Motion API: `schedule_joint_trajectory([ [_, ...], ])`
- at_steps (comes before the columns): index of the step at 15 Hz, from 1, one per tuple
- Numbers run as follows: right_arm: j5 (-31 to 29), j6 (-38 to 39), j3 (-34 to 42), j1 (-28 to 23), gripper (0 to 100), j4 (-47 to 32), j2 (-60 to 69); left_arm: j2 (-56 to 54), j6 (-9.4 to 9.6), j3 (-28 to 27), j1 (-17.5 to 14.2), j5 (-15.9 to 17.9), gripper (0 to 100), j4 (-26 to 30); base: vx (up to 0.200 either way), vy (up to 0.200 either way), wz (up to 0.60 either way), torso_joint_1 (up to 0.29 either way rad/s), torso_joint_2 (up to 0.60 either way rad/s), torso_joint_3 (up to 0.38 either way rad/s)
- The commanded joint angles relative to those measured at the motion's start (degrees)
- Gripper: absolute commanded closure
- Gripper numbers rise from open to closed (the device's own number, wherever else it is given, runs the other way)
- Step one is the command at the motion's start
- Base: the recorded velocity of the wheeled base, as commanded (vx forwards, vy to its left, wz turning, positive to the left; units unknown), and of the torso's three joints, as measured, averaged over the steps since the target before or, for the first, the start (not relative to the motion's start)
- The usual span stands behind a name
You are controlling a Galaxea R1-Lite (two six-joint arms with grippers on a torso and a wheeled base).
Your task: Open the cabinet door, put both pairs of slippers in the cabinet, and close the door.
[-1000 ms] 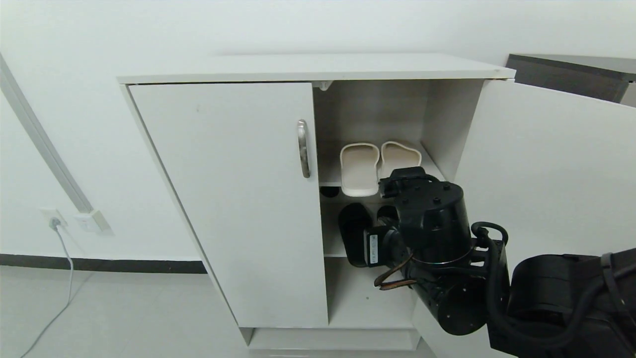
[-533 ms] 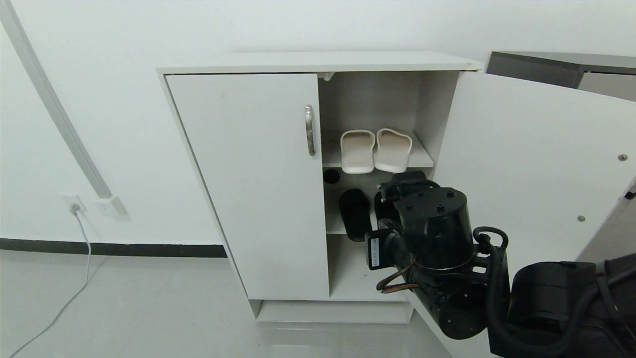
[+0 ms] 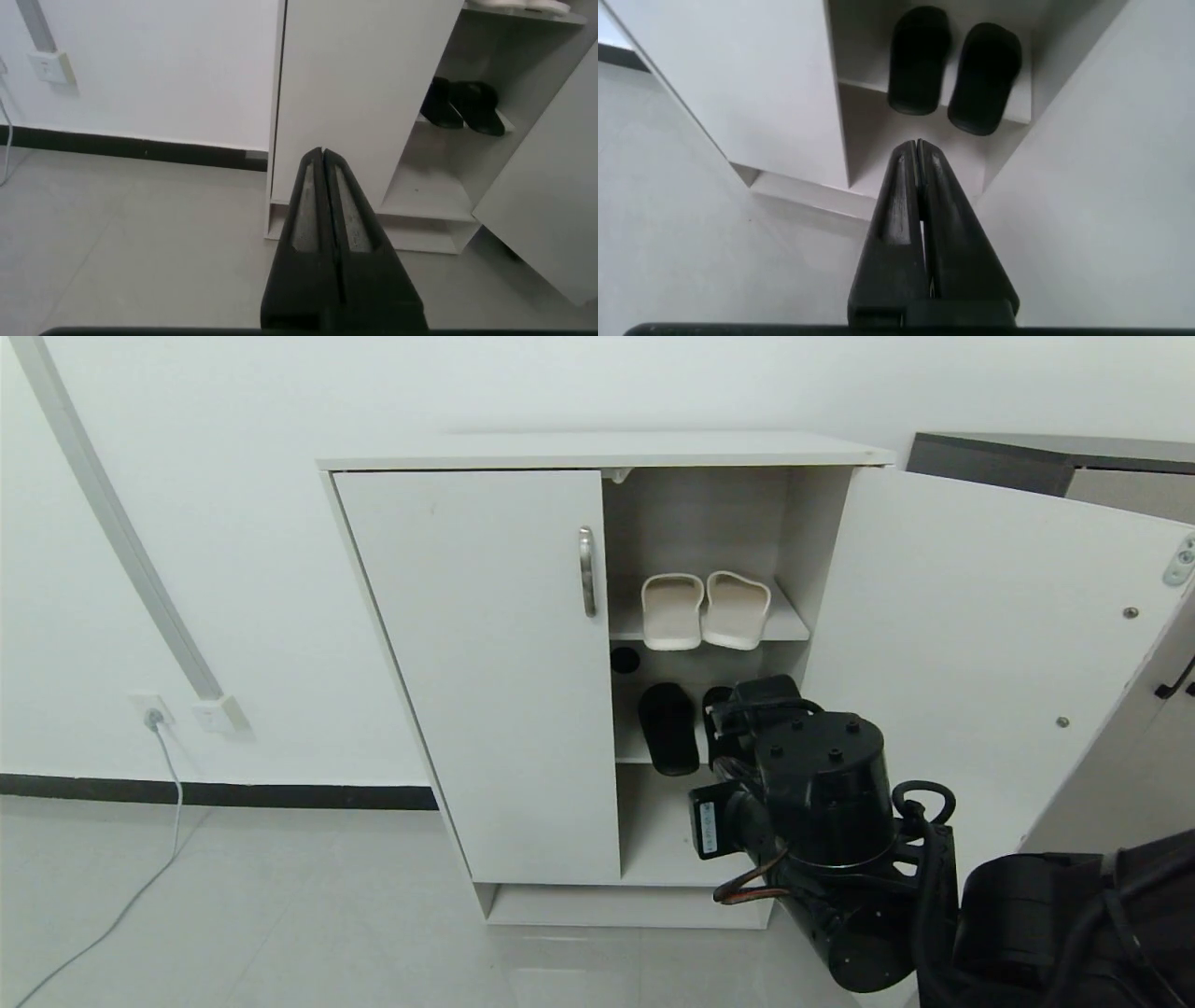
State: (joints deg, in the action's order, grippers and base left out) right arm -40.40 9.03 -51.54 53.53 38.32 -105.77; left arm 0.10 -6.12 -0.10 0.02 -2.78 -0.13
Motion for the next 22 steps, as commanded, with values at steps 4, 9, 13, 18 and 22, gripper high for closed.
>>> schedule_joint_trajectory([
  [4,-0.03,0.11,0.04,-0.09,100,0.01,-0.85,-0.01,-0.03,0.01,-0.02,-0.12,100,-0.04,0.0,0.0,0.0,0.0,0.0,0.0],
  [9,-0.03,-0.24,-0.05,-0.44,100,0.01,-1.46,-0.01,-0.03,0.01,-0.02,-0.12,100,-0.04,0.0,0.0,0.0,0.0,0.0,0.0],
  [13,-0.03,-0.33,0.04,-0.44,100,0.01,-1.55,-0.01,-0.03,0.01,-0.02,-0.03,100,-0.04,0.0,0.0,0.0,0.013,-0.18,-0.277],
  [18,-0.03,-0.33,0.04,-0.44,100,0.01,-1.64,-0.01,-0.03,0.01,-0.02,-0.12,100,-0.04,0.0,0.0,0.0,0.067,-0.51,-0.364],
  [22,-0.03,-0.33,0.04,-0.53,100,0.01,-1.64,-0.01,-0.03,0.01,-0.02,-0.12,100,-0.04,0.0,0.0,0.0,0.121,-0.47,-0.339],
])
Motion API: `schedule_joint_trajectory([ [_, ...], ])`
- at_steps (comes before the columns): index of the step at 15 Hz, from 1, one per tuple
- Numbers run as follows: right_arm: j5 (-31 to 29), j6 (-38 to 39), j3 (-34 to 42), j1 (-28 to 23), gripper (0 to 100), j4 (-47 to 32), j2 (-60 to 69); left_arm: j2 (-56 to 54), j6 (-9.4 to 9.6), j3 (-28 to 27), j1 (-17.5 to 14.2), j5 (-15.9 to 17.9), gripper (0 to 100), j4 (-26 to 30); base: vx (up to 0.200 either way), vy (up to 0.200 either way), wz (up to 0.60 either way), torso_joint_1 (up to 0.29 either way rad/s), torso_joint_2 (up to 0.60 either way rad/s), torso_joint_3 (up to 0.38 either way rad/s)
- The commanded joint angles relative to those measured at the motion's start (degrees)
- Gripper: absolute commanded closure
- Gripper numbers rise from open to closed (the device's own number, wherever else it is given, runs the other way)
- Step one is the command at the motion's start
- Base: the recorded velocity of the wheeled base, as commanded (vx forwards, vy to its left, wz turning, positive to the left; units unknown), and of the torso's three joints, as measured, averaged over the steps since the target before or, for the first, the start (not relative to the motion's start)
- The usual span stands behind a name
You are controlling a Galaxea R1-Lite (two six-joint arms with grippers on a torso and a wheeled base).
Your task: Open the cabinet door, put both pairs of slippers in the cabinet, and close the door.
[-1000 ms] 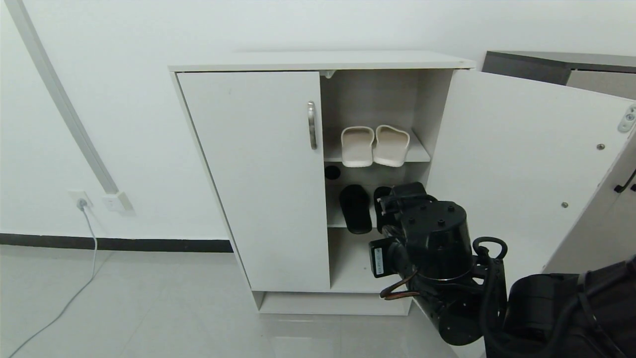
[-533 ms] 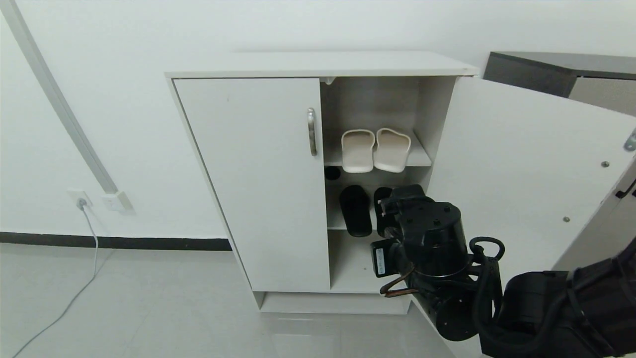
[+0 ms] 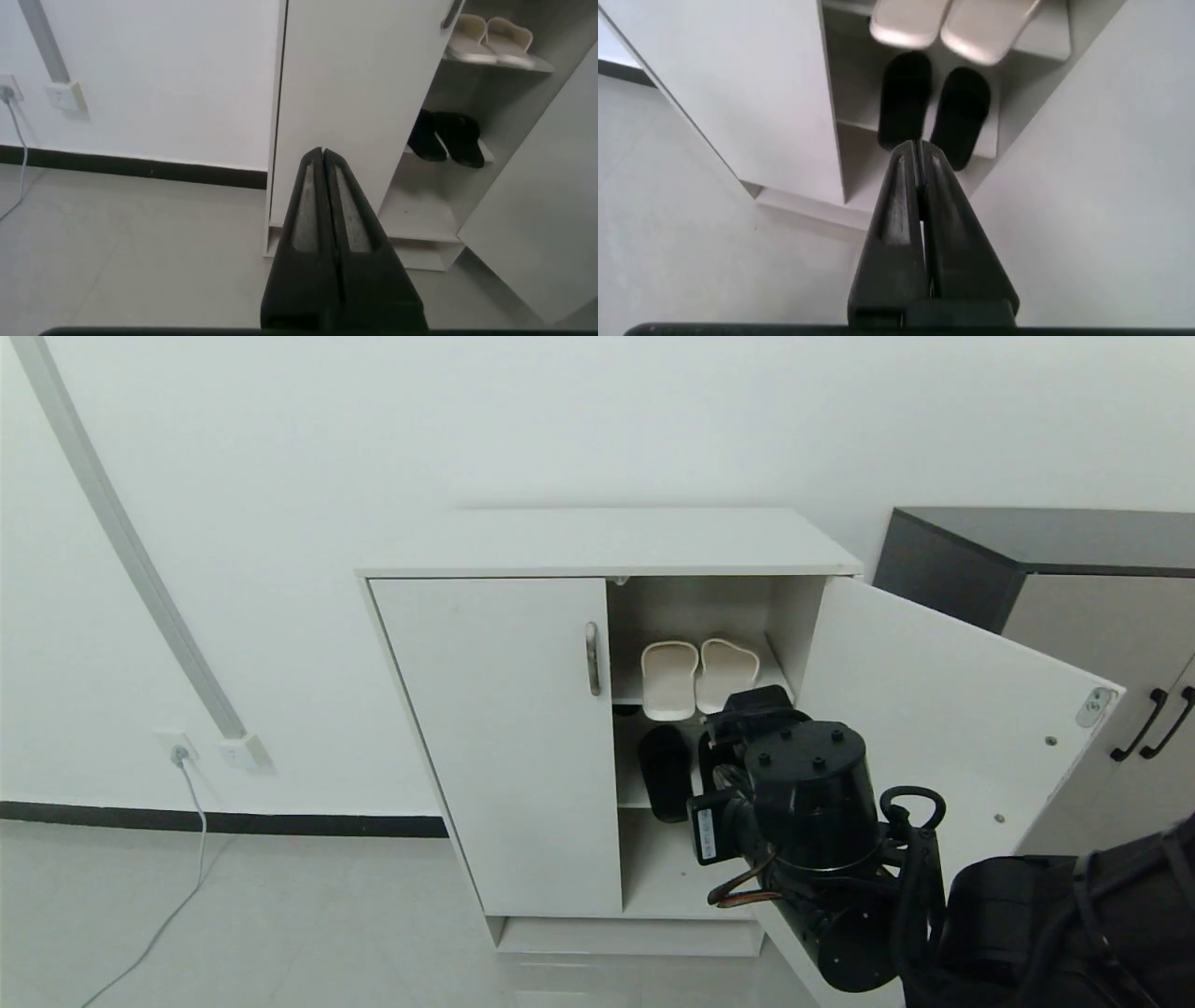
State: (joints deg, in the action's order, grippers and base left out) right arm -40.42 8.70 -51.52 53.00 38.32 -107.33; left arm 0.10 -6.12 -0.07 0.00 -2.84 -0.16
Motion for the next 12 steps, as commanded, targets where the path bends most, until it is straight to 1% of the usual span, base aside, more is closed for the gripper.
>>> schedule_joint_trajectory([
  [1,-0.01,0.0,0.01,0.08,100,0.01,-0.08,-0.01,-0.03,-0.01,0.0,-0.06,100,-0.02,0.0,0.0,0.0,0.149,-0.47,-0.32],
  [6,-0.01,0.0,0.01,0.08,100,-0.08,-0.08,-0.01,-0.03,-0.01,0.0,0.03,100,-0.02,0.0,0.0,0.0,0.164,-0.48,-0.323],
  [12,-0.01,0.0,0.28,0.08,100,-0.08,-0.08,-0.01,-0.03,-0.01,0.0,0.03,100,-0.02,0.0,0.0,0.0,0.205,-0.51,-0.312],
])
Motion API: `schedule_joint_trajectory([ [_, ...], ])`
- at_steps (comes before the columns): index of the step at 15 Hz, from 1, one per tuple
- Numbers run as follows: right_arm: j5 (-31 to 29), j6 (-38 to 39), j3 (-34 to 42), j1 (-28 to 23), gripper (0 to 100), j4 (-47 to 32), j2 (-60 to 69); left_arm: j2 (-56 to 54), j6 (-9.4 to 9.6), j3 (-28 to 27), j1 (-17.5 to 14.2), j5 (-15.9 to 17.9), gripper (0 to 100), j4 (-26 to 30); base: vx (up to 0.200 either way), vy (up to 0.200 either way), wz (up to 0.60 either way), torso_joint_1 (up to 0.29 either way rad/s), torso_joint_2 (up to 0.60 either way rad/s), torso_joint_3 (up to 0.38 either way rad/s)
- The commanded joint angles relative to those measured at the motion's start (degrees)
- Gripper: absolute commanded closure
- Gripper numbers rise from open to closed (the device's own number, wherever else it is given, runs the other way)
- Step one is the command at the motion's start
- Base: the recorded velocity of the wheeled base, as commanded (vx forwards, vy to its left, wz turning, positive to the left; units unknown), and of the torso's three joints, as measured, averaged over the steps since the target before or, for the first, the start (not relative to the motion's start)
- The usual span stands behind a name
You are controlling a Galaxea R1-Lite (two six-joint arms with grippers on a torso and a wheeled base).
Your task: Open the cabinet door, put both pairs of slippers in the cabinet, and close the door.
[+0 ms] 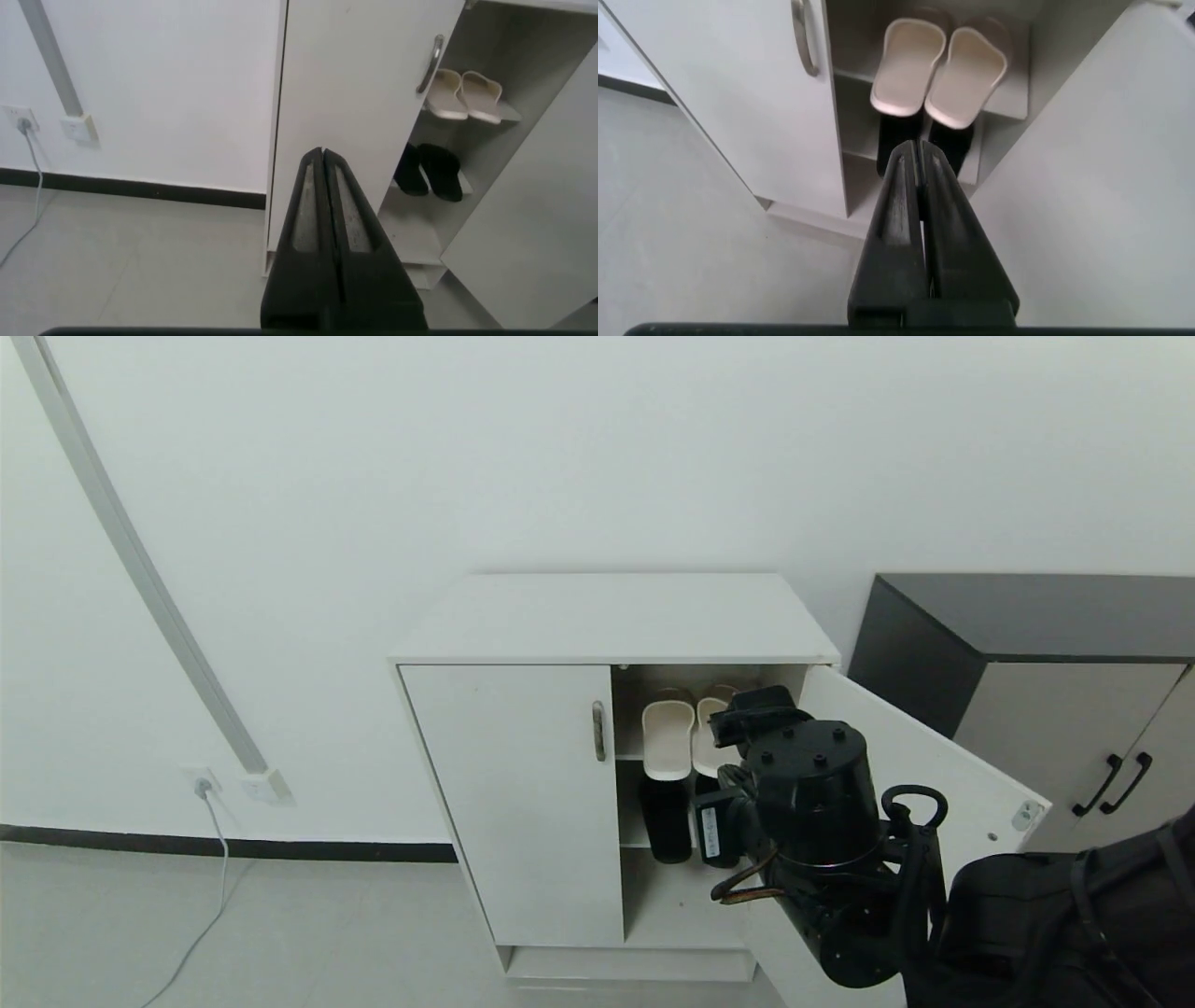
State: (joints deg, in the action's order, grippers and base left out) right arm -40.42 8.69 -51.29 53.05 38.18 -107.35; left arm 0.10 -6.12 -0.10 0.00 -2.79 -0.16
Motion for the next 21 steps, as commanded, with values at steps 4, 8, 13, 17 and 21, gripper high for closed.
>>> schedule_joint_trajectory([
  [4,0.17,0.01,0.05,0.03,100,0.05,-0.23,-0.01,-0.03,0.01,0.0,-0.02,100,-0.02,0.0,0.0,0.0,0.229,-0.55,-0.321],
  [8,-0.01,-0.43,0.57,0.03,100,0.14,-0.05,-0.01,-0.03,0.01,0.0,-0.11,100,-0.02,0.0,0.0,0.0,0.259,-0.59,-0.332],
  [13,-0.01,-2.19,2.15,0.03,100,1.02,0.21,-0.01,-0.03,0.01,0.0,-0.11,100,-0.02,0.0,0.0,0.0,0.174,-0.38,-0.203],
  [17,0.08,-2.36,2.86,0.03,100,1.02,0.12,-0.01,-0.03,0.01,0.0,-0.02,100,-0.02,0.0,0.0,0.0,0.0,0.0,0.0],
  [21,0.43,-2.28,2.86,0.03,100,1.02,0.04,-0.01,-0.03,0.01,0.0,-0.02,100,-0.02,0.0,0.0,-0.45,0.002,0.0,0.003],
])
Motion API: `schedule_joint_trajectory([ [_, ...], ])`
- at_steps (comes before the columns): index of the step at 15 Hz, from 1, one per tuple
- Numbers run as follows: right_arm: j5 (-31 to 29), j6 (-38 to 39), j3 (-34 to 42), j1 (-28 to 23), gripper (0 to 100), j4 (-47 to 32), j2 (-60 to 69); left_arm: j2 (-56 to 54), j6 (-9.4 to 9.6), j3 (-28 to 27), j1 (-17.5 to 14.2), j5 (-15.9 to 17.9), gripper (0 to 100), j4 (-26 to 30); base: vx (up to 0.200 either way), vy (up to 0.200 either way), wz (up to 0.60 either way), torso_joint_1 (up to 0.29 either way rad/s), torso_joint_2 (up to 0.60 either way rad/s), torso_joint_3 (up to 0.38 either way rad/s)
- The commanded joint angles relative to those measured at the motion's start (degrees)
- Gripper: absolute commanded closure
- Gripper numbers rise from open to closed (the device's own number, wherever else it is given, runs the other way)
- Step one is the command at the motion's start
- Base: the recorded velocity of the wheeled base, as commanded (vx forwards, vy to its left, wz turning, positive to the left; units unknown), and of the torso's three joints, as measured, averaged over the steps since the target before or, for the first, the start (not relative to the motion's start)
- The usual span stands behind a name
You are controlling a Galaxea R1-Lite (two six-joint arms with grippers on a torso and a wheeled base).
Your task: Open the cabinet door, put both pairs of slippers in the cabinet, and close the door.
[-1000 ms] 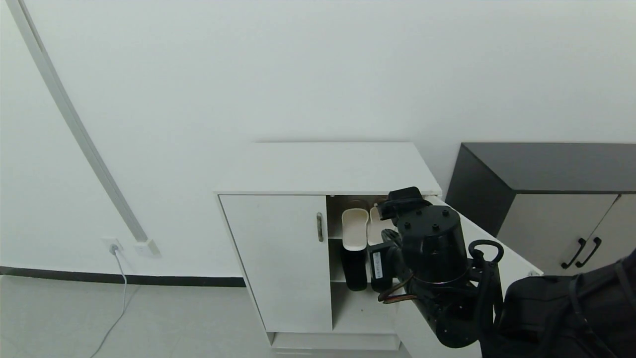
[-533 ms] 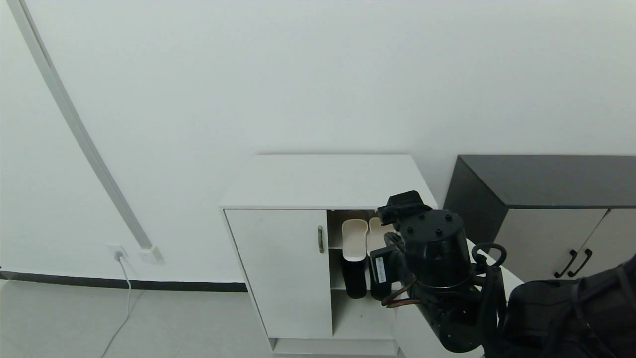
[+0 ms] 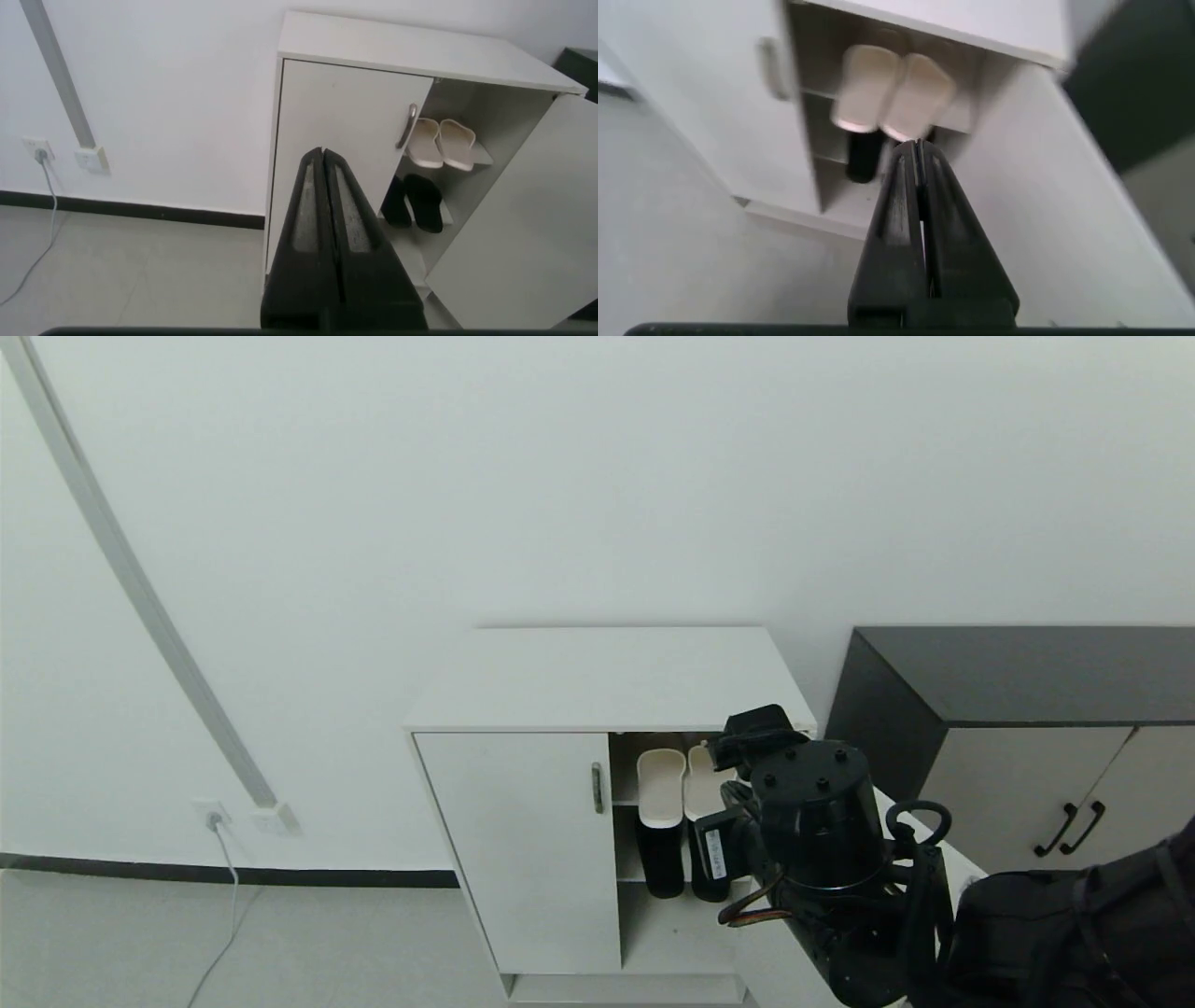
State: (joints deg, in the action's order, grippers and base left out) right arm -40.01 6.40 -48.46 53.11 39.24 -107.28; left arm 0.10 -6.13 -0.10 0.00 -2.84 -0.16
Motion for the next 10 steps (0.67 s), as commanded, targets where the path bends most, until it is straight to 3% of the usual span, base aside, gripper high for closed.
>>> schedule_joint_trajectory([
  [1,0.02,0.02,0.03,-0.03,100,-0.04,-0.04,-0.01,-0.02,0.01,0.0,0.03,100,-0.02,0.0,0.0,-0.6,0.002,0.0,0.002],
  [5,0.02,0.02,0.12,-0.38,100,-0.04,-0.13,-0.01,-0.02,0.01,0.0,0.03,100,-0.02,0.0,0.0,-0.6,0.005,0.0,0.0],
  [10,0.81,-1.65,-0.15,-4.69,100,2.33,-1.44,-0.01,-0.02,0.01,0.0,-0.06,100,-0.02,0.0,0.0,0.0,0.0,0.0,0.0],
])
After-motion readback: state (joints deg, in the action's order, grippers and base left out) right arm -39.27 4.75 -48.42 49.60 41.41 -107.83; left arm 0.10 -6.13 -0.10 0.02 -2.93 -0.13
